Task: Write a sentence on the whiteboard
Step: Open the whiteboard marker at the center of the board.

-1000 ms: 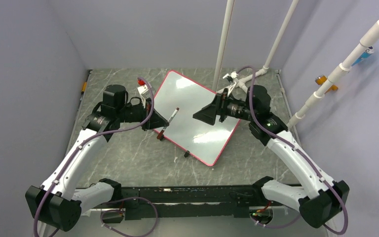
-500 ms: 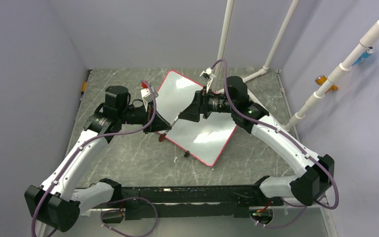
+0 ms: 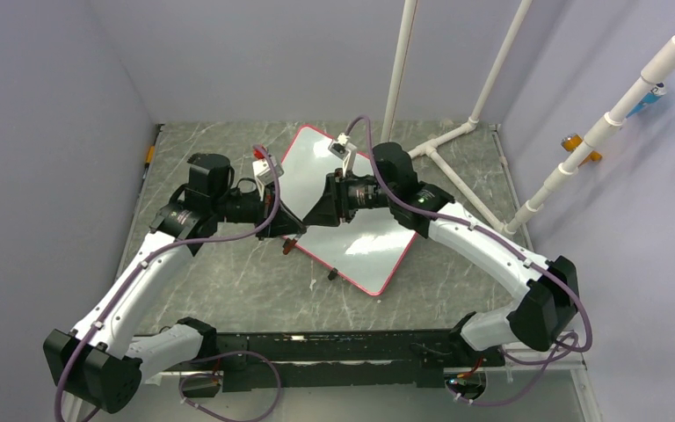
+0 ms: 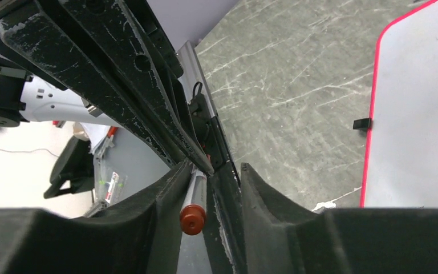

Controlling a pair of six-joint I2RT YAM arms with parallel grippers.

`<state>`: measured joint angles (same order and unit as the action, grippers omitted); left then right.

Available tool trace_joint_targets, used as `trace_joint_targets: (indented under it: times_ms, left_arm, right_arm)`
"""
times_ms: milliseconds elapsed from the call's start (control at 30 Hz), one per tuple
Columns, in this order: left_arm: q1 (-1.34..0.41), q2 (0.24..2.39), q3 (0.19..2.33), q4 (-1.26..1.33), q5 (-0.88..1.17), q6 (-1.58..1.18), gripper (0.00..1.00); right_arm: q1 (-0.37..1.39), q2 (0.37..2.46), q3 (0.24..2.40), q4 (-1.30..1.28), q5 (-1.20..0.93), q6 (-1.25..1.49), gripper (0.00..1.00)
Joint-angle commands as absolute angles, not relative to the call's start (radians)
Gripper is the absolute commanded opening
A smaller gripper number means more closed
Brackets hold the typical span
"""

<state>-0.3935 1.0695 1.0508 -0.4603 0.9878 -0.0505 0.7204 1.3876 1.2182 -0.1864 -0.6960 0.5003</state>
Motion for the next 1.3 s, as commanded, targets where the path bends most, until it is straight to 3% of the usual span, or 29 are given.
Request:
trace_joint_targets:
  times_ms: [0,167,233,300,400,533,933,1100,1267]
  left_arm:
    - [-0.403,1.045,1.048,-0.458,1.008,-0.015,0.00]
    - [-0.405,1.040,1.046,-0.465,0.989,-0.012,0.00]
    - [-0.405,1.037,1.046,-0.464,0.971,-0.015,0.01]
    - [-0.405,1.033,1.046,-0.464,0.949,-0.017,0.15]
    - [-0.403,1.010,1.038,-0.457,0.917,-0.028,0.54]
    - [-0.382,0.945,0.998,-0.389,0.936,-0.062,0.77]
    - [-0.336,0.911,0.940,-0.183,1.093,-0.176,0.78]
    - [-0.336,0.928,0.940,-0.144,1.101,-0.199,0.71]
    - [-0.336,0.936,0.942,-0.142,1.105,-0.204,0.56]
  right_arm:
    - [0.735,1.386,1.271,-0.158,-0.691,0.500,0.35]
    - [0.738,1.384,1.272,-0.177,-0.699,0.491,0.04]
    - [0.737,1.375,1.267,-0.183,-0.692,0.492,0.00]
    - [0.737,1.360,1.258,-0.182,-0.671,0.500,0.00]
    - [0.737,1.323,1.250,-0.191,-0.597,0.517,0.00]
    - [0.728,1.253,1.275,-0.231,-0.439,0.552,0.00]
    - [0.719,1.219,1.301,-0.166,-0.488,0.672,0.00]
    - [0.719,1.226,1.298,-0.140,-0.511,0.683,0.00]
    - [0.719,1.233,1.291,-0.116,-0.541,0.697,0.00]
